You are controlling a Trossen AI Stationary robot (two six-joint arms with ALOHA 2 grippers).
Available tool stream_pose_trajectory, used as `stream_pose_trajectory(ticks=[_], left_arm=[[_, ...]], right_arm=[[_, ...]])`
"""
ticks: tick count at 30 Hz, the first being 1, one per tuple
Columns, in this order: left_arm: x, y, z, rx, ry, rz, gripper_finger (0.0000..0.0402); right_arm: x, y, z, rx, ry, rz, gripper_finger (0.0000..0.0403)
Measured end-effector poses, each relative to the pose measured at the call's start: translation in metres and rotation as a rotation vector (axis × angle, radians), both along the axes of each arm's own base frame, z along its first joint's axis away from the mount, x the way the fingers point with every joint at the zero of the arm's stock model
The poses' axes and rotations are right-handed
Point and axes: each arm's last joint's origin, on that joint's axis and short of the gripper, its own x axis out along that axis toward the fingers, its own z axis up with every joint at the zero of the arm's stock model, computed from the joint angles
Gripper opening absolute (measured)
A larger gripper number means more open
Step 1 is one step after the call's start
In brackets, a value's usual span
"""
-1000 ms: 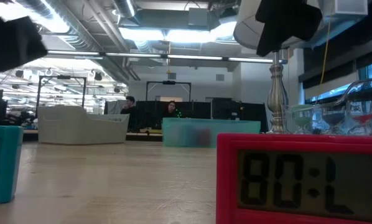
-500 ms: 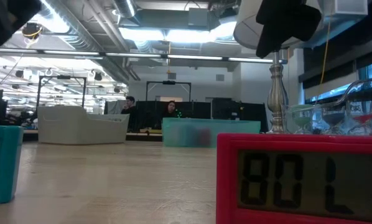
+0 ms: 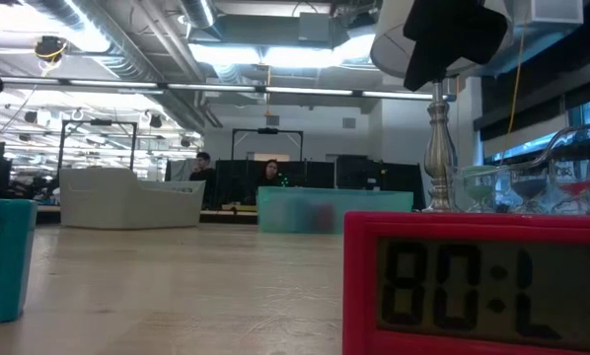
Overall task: Pick & Place Office items
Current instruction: Put the light blue digital clock into the gray bin
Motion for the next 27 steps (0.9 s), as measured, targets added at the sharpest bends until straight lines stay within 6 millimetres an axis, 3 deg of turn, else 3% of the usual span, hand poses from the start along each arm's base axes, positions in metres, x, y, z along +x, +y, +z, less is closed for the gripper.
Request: stream_pose_trajectory(ticks=[5, 11, 16, 23, 27], left_arm=[[0.0, 0.0, -0.007, 0.006, 0.007, 0.016, 0.0308], [0.003, 0.001, -0.014, -0.016, 0.041, 0.03, 0.0271], [0.007, 0.004, -0.014, -0.042, 0.077, 0.015, 0.0208], [0.011, 0.01, -0.007, -0.081, 0.133, -0.003, 0.0077], [0.013, 0.023, 0.012, -0.116, 0.139, 0.054, 0.0061]], right_arm=[[0.0, 0.0, 0.0, 0.0, -0.001, 0.0, 0.0339], [0.0, 0.0, 0.0, 0.0, -0.001, 0.0, 0.0339], [0.0, 0.0, 0.0, 0.0, -0.001, 0.0, 0.0339], [0.0, 0.0, 0.0, 0.0, 0.0, 0.0, 0.0339], [0.0, 0.0, 0.0, 0.0, -0.001, 0.0, 0.0339]])
